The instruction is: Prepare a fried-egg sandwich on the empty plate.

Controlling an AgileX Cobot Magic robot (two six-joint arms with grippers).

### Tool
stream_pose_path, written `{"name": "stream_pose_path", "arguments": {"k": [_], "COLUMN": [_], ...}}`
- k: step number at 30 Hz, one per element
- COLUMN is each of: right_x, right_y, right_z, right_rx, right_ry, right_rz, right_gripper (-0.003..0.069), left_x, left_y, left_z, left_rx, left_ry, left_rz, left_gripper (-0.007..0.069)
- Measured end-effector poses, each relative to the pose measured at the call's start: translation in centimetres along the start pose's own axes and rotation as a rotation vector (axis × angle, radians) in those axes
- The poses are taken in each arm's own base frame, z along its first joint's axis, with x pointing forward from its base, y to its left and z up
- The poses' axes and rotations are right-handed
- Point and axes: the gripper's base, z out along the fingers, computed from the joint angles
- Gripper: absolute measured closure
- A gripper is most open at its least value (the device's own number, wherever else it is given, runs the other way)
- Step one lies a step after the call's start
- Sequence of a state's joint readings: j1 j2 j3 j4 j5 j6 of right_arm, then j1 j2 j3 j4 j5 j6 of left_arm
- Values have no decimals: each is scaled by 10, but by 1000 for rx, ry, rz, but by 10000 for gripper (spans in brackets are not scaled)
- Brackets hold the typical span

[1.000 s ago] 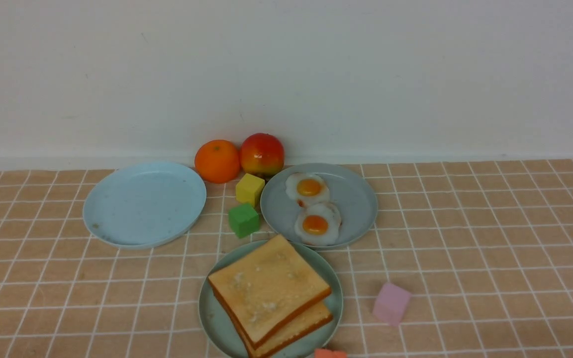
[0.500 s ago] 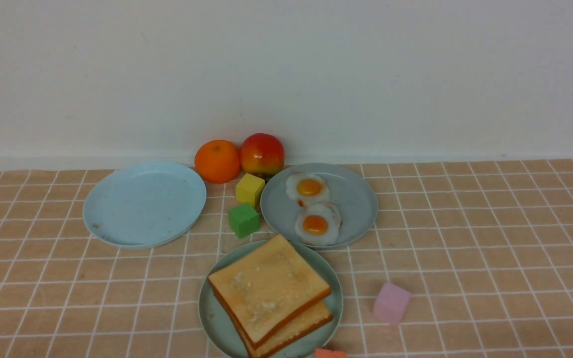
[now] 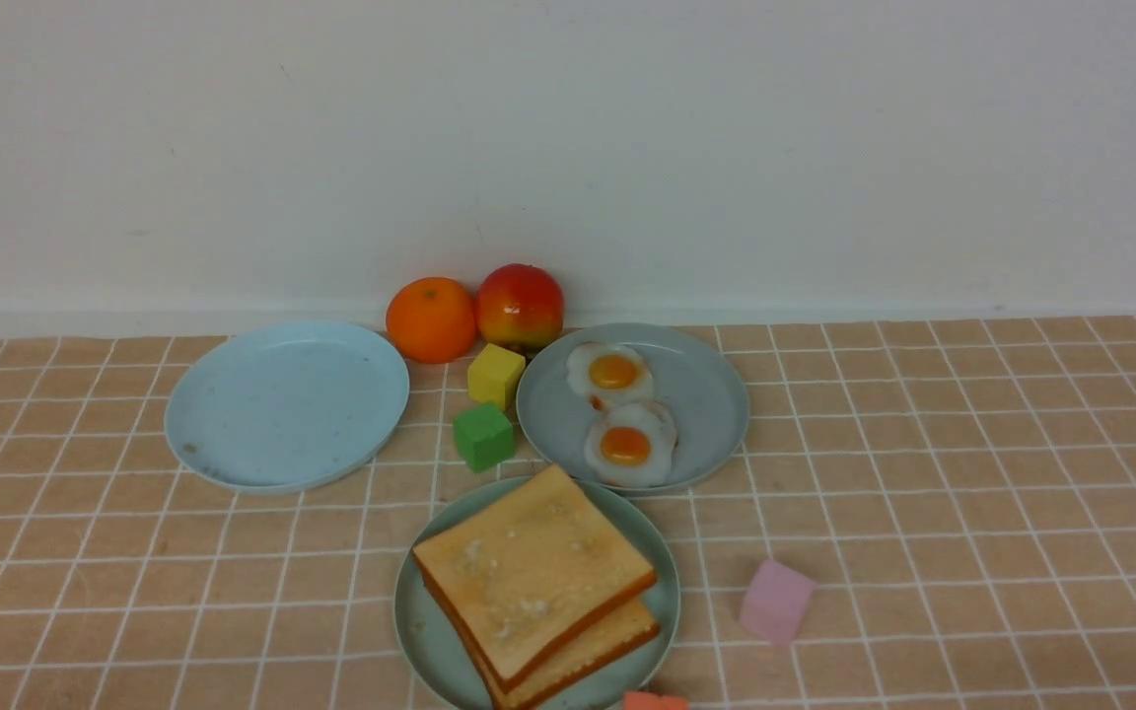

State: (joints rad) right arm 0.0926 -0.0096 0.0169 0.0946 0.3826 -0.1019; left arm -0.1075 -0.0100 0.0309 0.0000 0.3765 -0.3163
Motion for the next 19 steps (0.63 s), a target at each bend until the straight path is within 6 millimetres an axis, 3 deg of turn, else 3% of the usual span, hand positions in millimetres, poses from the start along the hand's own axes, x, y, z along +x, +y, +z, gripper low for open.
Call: {"name": "stream_pose_path", "arguments": {"k": [19], "right_x": [0], "right_y": [0], "right_z": [0], "right_rx": [0], "right_ry": [0], "right_rz": [0], "right_gripper": [517], "left_x": [0], "left_y": [0], "left_z": [0], "left_rx": [0], "left_ry": [0], "left_rz": [0], "left_gripper": [621]}}
